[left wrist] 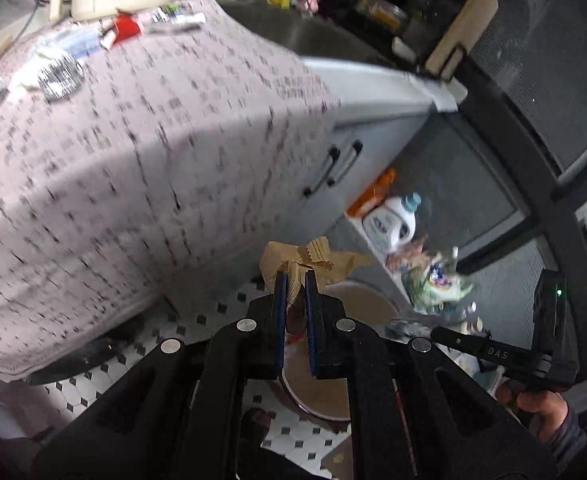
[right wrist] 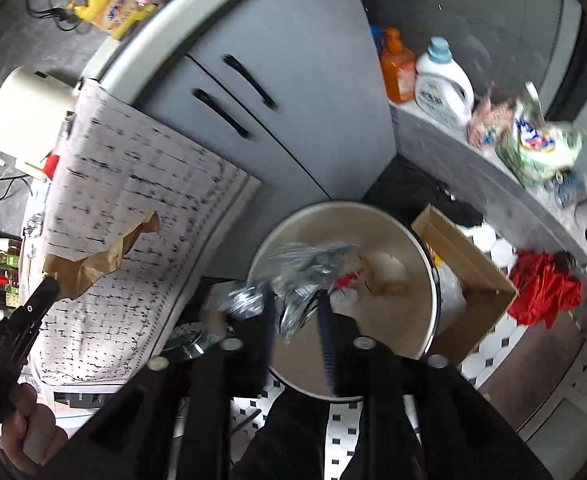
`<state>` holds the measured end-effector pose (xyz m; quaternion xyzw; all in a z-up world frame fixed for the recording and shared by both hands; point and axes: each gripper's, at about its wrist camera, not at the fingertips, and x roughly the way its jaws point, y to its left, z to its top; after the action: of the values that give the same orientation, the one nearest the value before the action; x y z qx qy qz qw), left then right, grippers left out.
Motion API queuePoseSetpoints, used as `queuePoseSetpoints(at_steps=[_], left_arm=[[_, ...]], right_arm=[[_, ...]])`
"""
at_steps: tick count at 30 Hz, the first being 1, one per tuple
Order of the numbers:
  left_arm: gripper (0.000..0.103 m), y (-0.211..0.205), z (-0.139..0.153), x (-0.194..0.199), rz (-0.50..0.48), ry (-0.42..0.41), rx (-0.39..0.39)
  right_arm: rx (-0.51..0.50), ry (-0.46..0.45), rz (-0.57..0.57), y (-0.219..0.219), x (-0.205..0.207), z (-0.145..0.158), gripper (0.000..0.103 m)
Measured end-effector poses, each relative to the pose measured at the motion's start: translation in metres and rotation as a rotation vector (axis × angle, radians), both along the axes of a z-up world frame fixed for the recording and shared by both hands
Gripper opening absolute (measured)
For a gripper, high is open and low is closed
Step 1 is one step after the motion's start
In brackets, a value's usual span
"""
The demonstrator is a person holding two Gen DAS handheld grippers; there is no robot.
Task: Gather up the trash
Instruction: 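Drop the foil bag and brown paper into the white bin by opening both tools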
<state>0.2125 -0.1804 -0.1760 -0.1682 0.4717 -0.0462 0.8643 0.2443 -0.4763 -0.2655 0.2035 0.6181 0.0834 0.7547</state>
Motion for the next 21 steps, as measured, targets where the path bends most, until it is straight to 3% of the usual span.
queuePoseSetpoints(at_steps=[1,2,8,21], left_arm=[[0.009,-0.005,-0.006,0.0,-0.013,0.014,0.003],[0.009,-0.009,-0.012,0.001,-0.02,0.025,0.007],[0.009,-0.03,-0.035,0.005,-0.07,0.078,0.018],[0.01,-0.102,-0.06,0.012,-0.246,0.138,0.023]], right_arm=[[-0.006,0.005,-0.004,-0.002,-0.002,-0.004,0.053],[-0.013,0.009,-0.01,-0.005,-0.004,-0.008,0.056],[-0.008,0.042,-0.052,-0.027,-0.02,-0.023,0.057],[0.014,0.024,-0.216,-0.103,-0.069,0.004,0.057]])
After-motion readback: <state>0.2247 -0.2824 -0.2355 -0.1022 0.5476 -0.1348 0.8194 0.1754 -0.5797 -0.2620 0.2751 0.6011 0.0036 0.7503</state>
